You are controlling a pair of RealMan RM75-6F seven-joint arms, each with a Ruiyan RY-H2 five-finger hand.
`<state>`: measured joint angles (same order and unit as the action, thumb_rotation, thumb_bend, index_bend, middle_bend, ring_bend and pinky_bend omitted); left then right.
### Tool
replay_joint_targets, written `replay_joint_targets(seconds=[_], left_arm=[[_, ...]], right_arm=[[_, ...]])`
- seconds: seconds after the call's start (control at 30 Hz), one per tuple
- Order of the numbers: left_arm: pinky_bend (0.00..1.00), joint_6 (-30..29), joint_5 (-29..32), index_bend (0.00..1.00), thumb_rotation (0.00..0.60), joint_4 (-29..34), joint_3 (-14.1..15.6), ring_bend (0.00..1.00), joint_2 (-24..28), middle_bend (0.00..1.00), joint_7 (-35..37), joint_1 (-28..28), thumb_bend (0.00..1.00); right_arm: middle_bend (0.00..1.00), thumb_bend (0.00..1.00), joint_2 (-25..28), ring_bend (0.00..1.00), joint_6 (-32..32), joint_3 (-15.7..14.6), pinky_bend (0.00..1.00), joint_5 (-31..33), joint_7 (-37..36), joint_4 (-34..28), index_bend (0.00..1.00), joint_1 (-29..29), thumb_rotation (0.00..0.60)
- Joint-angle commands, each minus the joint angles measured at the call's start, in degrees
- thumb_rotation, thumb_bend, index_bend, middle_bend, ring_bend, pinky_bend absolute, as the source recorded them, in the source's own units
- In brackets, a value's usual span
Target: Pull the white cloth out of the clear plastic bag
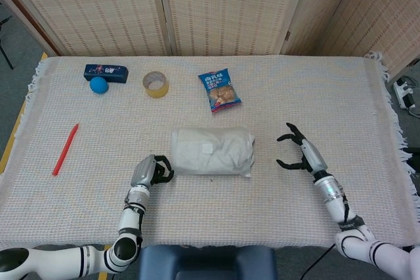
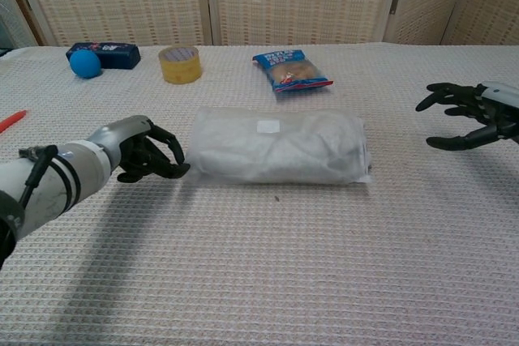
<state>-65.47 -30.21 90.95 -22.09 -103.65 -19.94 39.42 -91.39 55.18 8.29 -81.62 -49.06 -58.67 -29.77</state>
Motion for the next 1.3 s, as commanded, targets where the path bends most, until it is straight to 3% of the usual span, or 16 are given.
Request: replay_joint_targets(seconds=[0.03, 0.4, 0.8, 1.3], left_arm=[[1.00, 0.22, 0.06, 0.72, 0.600, 0.16, -0.15, 1.00, 0.22, 1.00, 0.14, 0.03, 0.85], [1.00, 0.82, 0.51, 0.72, 0.600, 0.20, -0.57, 1.00, 1.77, 1.00, 0.57, 0.08, 0.85], [1.00, 2.17, 1.33, 0.72, 0.600, -0.80, -0.56, 1.00, 2.70, 1.00, 1.51, 0.24, 0.85], [1.00, 2.74, 1.58, 0.72, 0.600, -0.32, -0.43, 1.00, 3.67, 1.00, 2.51, 0.34, 0.85]], right_arm=[[0.00, 0.19, -1.47, 0.00, -0.09, 0.28, 0.00, -0.57, 0.70, 0.74, 0.32, -1.18, 0.600], [0.00, 0.20, -5.00, 0.00, -1.12, 0.44, 0.00, 0.53, 5.42, 3.55, 0.32, -2.86, 0.600], [0.00, 0.20, -10.41, 0.00, -1.00, 0.28, 0.00, 1.05, 5.80, 8.38, 0.33, -3.44, 0.600], [0.00, 0.21, -14.94, 0.00, -0.79, 1.57, 0.00, 2.54, 10.53, 8.85, 0.37, -4.63, 0.600]])
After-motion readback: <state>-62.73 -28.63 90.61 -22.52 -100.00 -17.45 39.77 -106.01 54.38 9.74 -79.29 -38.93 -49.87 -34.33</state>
